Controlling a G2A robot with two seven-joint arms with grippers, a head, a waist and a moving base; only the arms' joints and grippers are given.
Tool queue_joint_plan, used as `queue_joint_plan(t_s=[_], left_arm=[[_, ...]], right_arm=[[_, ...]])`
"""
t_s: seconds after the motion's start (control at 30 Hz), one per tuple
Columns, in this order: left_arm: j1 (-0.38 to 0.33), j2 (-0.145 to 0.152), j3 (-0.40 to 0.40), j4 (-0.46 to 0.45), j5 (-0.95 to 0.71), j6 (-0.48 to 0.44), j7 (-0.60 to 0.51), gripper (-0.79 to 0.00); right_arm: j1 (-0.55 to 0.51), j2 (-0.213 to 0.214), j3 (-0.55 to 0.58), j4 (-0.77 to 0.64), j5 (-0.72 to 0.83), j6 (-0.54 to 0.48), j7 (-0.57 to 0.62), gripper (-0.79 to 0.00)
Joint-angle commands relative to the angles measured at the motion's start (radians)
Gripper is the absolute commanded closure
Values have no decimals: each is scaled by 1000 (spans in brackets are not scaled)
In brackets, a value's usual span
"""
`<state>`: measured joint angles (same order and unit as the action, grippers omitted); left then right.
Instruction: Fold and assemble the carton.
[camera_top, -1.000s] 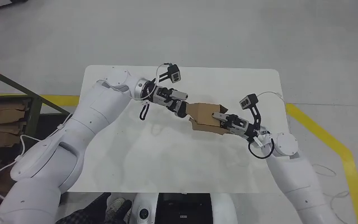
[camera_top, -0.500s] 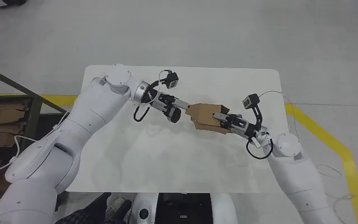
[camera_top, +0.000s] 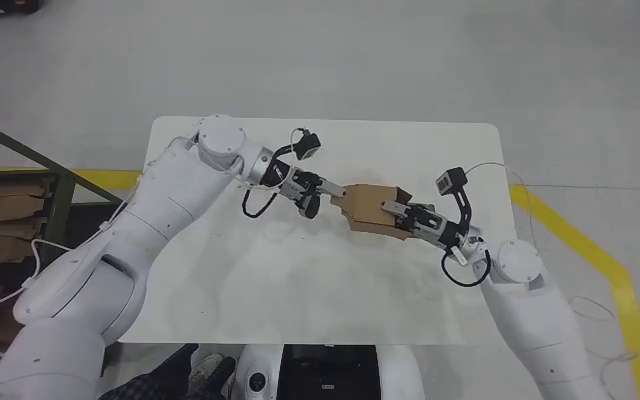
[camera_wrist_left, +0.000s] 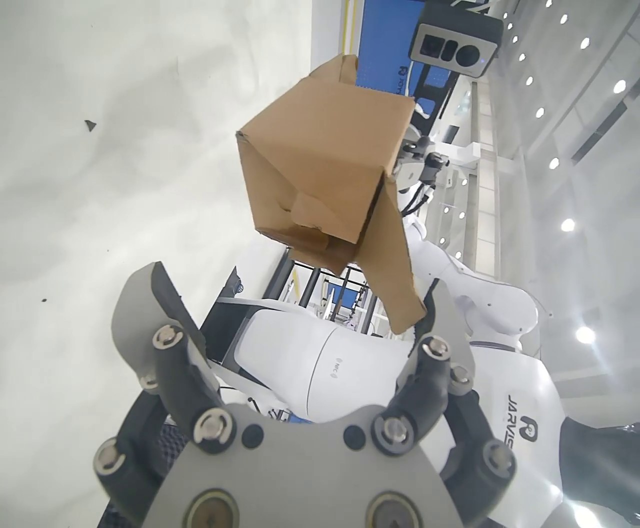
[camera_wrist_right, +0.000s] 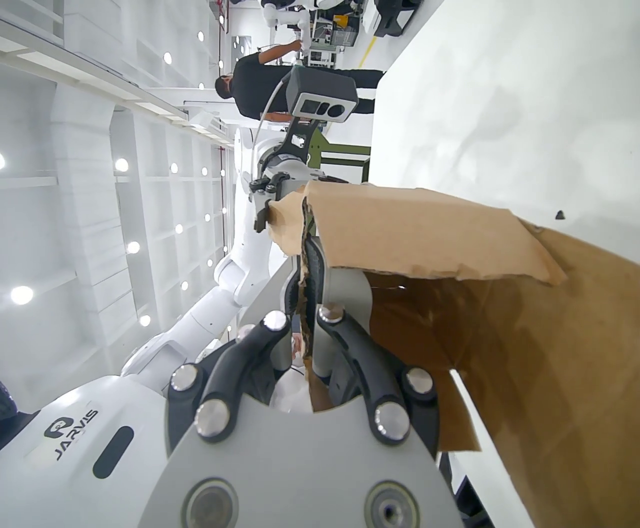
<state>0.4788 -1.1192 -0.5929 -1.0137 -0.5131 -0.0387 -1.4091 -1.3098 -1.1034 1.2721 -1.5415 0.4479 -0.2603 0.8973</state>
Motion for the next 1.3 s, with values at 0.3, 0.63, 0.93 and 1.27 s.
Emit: queue_joint_plan(t_s=[0.3,0.63,0.93,1.27], left_arm=[[1,-11,-6,1,39,15,5,-785],[11,-21,-29,12,11,-5,-8,-785],[19,-29,-43,14,6,-15,-17,-785],[27,-31,-69,5,12,-31,-13,-785]], right_arm=[[-11,0,16,-22,70,26,9,0],[-13,-3,7,-40,152,27,54,0],[-12,-8,10,-48,210,20,42,0],[-12,-13,8,-39,248,19,24,0]])
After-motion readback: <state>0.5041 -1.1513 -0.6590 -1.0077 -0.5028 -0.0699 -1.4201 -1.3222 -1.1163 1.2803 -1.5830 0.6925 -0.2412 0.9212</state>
